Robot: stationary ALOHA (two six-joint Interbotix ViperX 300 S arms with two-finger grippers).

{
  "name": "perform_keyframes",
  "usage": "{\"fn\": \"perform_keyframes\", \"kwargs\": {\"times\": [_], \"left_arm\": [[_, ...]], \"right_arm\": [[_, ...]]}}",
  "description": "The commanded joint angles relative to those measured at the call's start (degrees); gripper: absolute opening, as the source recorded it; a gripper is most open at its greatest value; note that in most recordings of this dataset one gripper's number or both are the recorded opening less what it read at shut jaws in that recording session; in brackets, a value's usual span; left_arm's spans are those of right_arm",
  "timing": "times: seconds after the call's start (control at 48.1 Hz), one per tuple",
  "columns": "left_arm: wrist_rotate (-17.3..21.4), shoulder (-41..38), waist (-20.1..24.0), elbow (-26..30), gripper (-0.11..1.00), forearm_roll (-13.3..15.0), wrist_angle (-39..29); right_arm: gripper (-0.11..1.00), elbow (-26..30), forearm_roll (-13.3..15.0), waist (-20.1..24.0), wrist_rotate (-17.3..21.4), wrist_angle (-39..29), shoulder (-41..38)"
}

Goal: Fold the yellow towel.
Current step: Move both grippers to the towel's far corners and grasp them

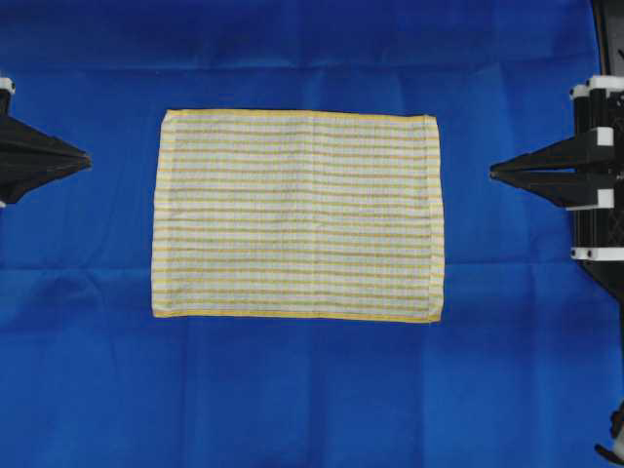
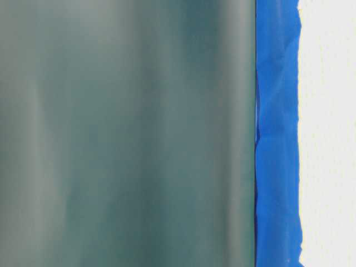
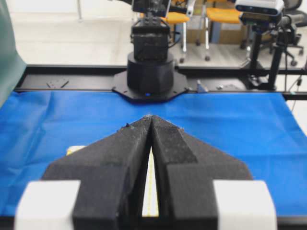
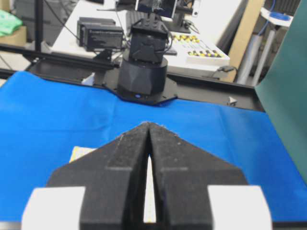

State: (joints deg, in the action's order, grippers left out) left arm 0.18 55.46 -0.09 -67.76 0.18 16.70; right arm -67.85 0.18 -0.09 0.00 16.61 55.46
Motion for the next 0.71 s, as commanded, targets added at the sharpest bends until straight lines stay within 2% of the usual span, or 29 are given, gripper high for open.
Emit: {"fn": "perform_keyframes", "kwargs": {"times": [0.0, 0.104, 0.229, 0.582, 0.623, 0.686], "left_arm": [[0.8, -1.1, 0.2, 1.1, 0.0, 1.6, 0.1], [2.0, -1.8, 0.2, 1.5, 0.0, 1.8, -0.6], [3.4, -3.7, 1.9, 1.9, 0.0, 1.7, -0.5], [5.2, -15.5, 14.3, 2.5, 0.01, 1.8, -0.5], [5.2, -17.4, 15.7, 2.7, 0.04, 1.7, -0.4], [5.2, -20.0, 17.1, 3.0, 0.17, 1.8, -0.4]], "right_arm": [[0.0, 1.8, -0.3, 0.0, 0.3, 0.1, -1.2], [0.0, 2.5, -0.3, -0.7, 0.4, -1.8, -2.1], [0.0, 3.5, -0.5, -4.0, 1.0, -4.3, -3.7], [0.01, 3.3, -0.7, -18.6, 6.5, -7.8, -12.8], [0.01, 3.4, -0.6, -20.0, 7.0, -8.2, -14.6], [0.04, 3.8, -0.6, -21.8, 7.3, -8.8, -17.8]]}}
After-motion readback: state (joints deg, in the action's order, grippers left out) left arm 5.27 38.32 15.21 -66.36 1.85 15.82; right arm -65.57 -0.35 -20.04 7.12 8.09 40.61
